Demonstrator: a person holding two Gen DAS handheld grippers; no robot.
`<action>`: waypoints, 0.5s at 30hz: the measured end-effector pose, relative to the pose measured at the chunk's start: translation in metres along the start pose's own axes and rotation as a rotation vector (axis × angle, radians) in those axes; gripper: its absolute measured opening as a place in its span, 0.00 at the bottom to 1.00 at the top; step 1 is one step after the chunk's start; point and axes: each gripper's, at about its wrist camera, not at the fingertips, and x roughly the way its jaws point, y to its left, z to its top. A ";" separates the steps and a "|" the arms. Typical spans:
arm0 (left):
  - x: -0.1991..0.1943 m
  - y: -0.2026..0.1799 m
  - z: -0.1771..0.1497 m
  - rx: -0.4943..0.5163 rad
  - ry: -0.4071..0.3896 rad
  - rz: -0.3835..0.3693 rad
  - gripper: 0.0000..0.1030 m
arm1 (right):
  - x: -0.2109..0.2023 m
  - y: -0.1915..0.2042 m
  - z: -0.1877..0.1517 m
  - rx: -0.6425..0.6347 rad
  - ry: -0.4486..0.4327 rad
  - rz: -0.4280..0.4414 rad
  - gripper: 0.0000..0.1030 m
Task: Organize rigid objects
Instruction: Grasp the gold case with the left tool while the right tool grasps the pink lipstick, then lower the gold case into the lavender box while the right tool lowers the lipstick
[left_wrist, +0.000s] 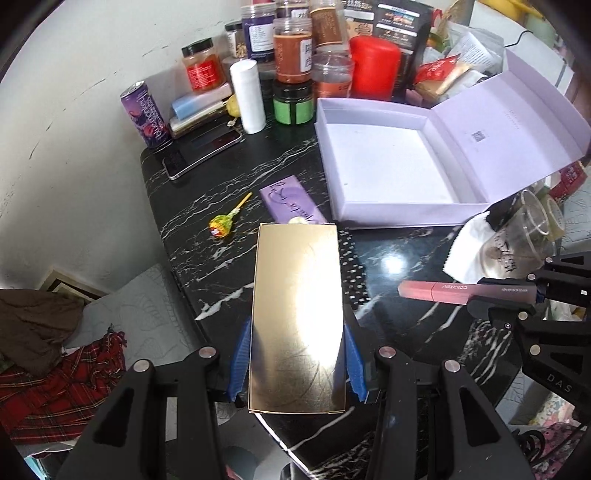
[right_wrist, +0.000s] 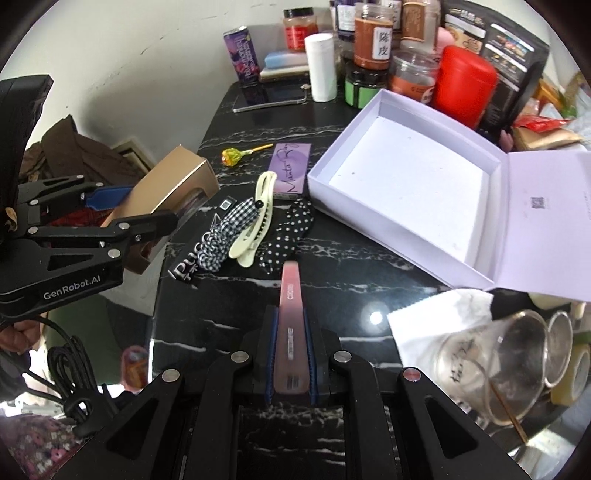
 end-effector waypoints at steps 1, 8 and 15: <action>-0.002 -0.003 0.001 0.004 -0.004 -0.001 0.43 | -0.003 -0.001 -0.001 0.002 -0.006 -0.004 0.13; -0.008 -0.023 0.010 0.038 -0.024 -0.016 0.43 | -0.016 -0.011 -0.005 0.018 -0.034 -0.048 0.13; -0.007 -0.034 0.027 0.061 -0.036 -0.030 0.43 | -0.030 -0.024 -0.002 0.027 -0.073 -0.083 0.13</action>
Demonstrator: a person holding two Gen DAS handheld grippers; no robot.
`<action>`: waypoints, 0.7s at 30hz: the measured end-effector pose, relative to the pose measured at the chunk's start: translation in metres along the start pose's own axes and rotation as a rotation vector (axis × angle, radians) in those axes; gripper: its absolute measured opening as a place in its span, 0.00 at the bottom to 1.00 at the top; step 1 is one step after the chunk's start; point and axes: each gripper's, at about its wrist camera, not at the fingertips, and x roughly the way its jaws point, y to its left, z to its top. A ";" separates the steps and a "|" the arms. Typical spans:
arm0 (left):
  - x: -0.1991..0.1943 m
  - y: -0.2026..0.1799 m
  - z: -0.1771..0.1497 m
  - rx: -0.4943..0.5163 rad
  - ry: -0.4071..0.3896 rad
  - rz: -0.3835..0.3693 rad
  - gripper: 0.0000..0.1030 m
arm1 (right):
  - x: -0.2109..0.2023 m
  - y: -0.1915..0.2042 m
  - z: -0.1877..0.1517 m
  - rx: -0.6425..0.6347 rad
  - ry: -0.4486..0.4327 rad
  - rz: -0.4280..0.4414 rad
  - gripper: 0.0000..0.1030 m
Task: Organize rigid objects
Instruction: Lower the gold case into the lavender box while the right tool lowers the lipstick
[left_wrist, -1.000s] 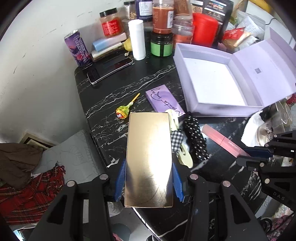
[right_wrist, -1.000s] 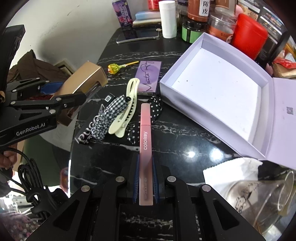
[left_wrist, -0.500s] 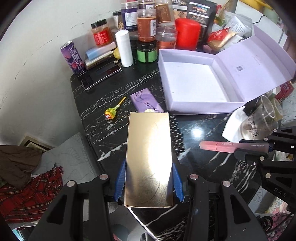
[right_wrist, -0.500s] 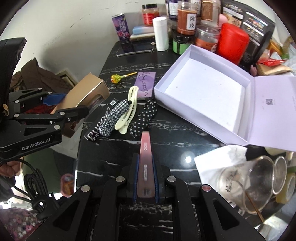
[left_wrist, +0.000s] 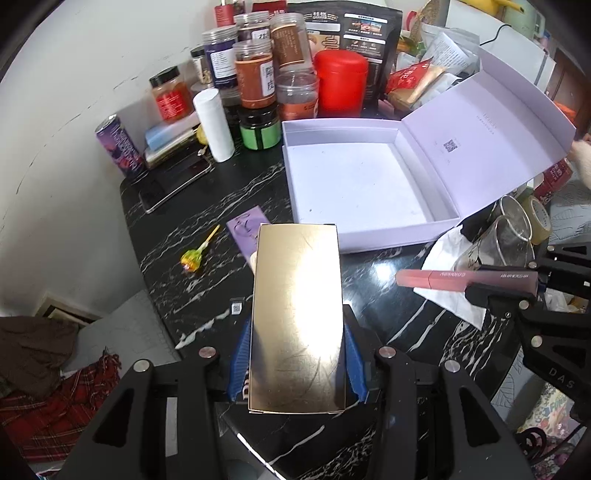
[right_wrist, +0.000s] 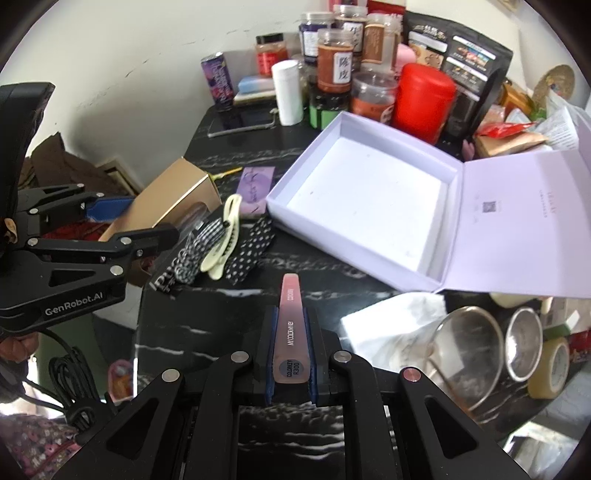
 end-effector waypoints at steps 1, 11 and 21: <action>0.002 -0.001 0.004 0.003 0.001 -0.005 0.43 | -0.002 -0.002 0.001 0.005 -0.006 -0.006 0.13; 0.022 -0.015 0.030 0.033 0.027 -0.039 0.43 | -0.006 -0.032 0.022 0.059 -0.053 -0.063 0.13; 0.048 -0.021 0.055 0.023 0.064 -0.084 0.43 | 0.019 -0.063 0.035 0.135 -0.018 -0.106 0.13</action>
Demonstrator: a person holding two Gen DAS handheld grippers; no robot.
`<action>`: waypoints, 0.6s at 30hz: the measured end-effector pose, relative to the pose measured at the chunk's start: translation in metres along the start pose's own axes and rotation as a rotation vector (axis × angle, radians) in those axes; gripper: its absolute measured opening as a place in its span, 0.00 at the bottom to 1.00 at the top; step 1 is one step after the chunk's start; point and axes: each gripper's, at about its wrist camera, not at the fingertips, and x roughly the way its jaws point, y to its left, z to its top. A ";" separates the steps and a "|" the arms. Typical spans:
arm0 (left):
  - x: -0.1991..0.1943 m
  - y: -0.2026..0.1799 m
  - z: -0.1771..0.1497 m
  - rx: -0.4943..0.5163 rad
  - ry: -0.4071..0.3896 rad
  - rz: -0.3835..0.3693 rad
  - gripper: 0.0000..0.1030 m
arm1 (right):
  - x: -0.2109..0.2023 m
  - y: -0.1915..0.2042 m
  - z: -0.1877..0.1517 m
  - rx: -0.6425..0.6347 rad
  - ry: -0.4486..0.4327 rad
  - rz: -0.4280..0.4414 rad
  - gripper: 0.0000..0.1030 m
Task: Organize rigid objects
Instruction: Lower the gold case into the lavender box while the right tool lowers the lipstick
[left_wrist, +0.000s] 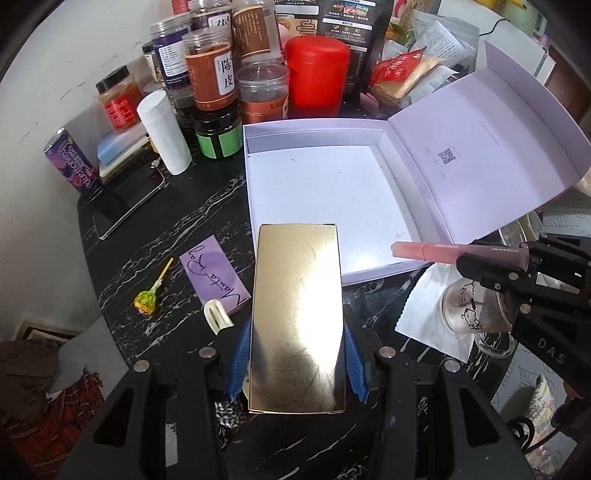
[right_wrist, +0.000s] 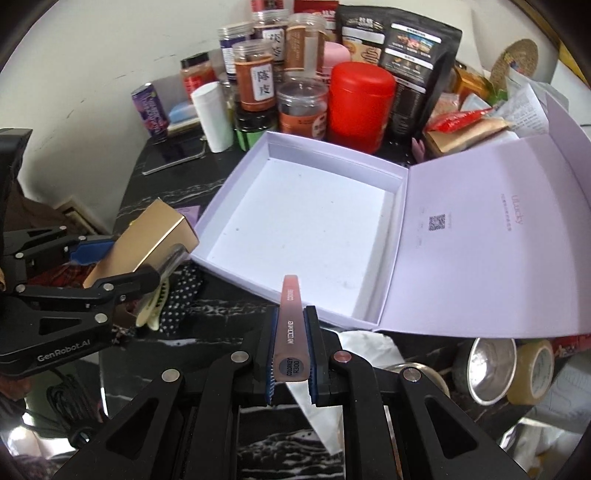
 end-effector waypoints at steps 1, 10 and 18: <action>0.003 -0.001 0.002 0.003 0.004 0.001 0.43 | 0.004 -0.003 0.001 0.008 0.009 0.001 0.13; 0.029 -0.002 0.015 0.013 0.045 -0.002 0.43 | 0.027 -0.010 0.005 0.013 0.060 -0.023 0.13; 0.051 0.001 0.029 0.009 0.073 -0.012 0.43 | 0.046 -0.012 0.009 0.052 0.108 -0.039 0.13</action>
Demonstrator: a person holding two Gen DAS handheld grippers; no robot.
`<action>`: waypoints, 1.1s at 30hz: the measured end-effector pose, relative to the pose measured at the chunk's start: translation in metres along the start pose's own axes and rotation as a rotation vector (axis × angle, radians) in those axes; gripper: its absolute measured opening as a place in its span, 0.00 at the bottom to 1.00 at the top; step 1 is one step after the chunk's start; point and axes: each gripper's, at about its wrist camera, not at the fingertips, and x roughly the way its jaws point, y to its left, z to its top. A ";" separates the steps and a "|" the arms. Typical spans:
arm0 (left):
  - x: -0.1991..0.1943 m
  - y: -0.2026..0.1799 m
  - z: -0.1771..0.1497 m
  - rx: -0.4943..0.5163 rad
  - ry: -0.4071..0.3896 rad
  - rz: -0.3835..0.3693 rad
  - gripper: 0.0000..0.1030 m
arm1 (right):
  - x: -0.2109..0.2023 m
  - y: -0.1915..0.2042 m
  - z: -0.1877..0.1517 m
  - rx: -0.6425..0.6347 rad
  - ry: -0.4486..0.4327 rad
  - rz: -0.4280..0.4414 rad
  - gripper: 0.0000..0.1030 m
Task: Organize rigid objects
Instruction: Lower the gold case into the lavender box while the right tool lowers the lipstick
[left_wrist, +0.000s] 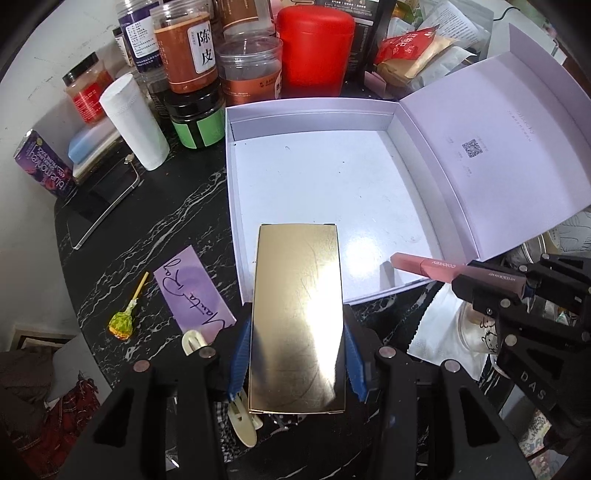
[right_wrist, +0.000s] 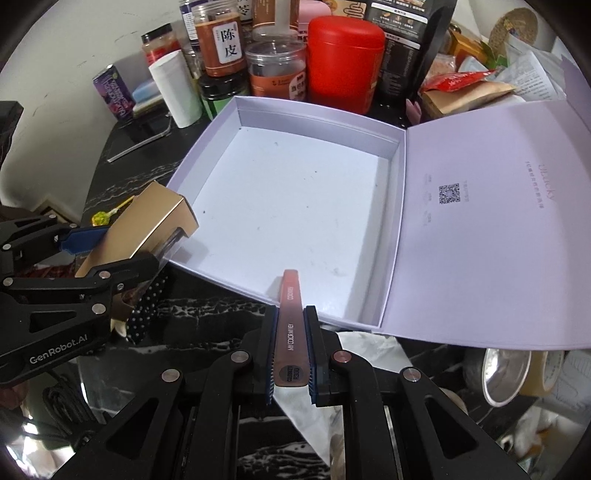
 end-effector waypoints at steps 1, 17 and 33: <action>0.002 0.001 0.002 0.000 0.001 -0.001 0.43 | 0.003 0.001 0.001 0.002 0.004 -0.004 0.13; 0.028 0.000 0.033 0.014 0.005 -0.010 0.43 | 0.031 -0.003 0.010 0.057 0.032 0.007 0.13; 0.062 0.005 0.053 0.001 0.045 -0.012 0.43 | 0.057 -0.016 0.032 0.120 0.073 0.002 0.13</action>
